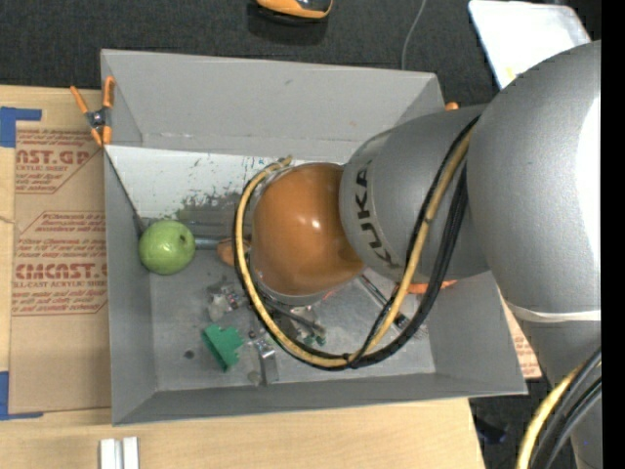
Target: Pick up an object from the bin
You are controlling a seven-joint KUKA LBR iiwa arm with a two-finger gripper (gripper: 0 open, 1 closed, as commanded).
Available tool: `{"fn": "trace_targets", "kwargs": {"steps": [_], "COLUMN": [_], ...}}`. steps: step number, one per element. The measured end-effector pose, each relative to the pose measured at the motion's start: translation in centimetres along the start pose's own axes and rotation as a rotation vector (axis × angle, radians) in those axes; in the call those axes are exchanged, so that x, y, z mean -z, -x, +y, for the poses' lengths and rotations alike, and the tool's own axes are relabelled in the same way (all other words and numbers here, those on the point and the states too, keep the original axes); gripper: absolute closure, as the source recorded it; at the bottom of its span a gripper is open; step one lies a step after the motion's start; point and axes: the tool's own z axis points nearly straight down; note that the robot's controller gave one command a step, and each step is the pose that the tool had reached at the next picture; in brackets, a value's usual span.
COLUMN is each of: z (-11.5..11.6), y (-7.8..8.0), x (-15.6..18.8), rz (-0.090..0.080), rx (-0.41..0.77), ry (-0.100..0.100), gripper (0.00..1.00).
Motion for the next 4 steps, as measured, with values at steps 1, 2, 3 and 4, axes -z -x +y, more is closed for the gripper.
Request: {"fn": "trace_targets", "kwargs": {"steps": [1,2,3,4], "z": [-0.5,0.4,0.1,0.0], "y": [-0.3,0.0,0.0,0.1], "x": [3.5,1.0,5.7,1.5], "rz": [-0.004,0.001,-0.005,0.0], "rx": [0.051,-0.006,0.03,-0.018], "ry": [-0.001,0.002,0.0,0.002], "gripper": [0.0,0.0,0.0,0.0]}}
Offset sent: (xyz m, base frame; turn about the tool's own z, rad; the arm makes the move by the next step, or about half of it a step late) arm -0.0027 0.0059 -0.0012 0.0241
